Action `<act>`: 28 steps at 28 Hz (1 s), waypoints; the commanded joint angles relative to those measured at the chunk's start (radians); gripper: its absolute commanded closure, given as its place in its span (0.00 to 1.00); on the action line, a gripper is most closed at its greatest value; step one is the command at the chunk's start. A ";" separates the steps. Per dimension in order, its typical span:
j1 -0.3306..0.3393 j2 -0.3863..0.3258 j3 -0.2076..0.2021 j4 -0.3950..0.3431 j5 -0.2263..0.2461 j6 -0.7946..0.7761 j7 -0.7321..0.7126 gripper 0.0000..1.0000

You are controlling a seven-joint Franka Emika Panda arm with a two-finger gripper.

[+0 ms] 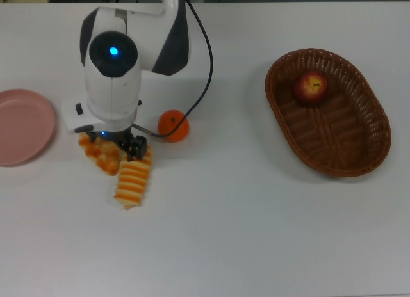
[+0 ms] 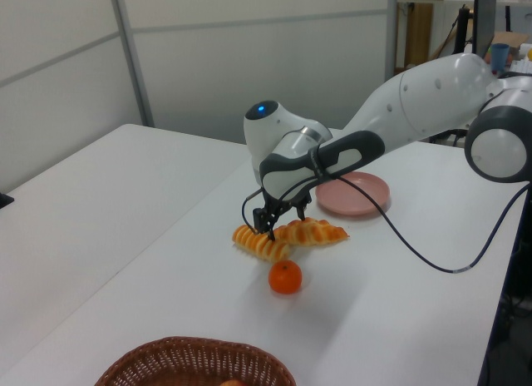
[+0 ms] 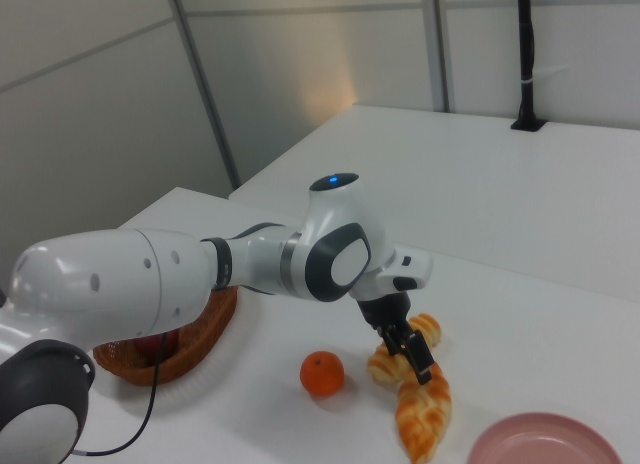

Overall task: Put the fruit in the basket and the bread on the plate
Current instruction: 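Move to the striped bread roll and grasp it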

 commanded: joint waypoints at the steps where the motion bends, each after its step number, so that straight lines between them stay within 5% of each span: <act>1: 0.017 0.021 0.003 0.005 -0.021 0.027 0.035 0.00; 28: 0.068 0.021 0.014 0.048 -0.011 0.027 0.069 0.00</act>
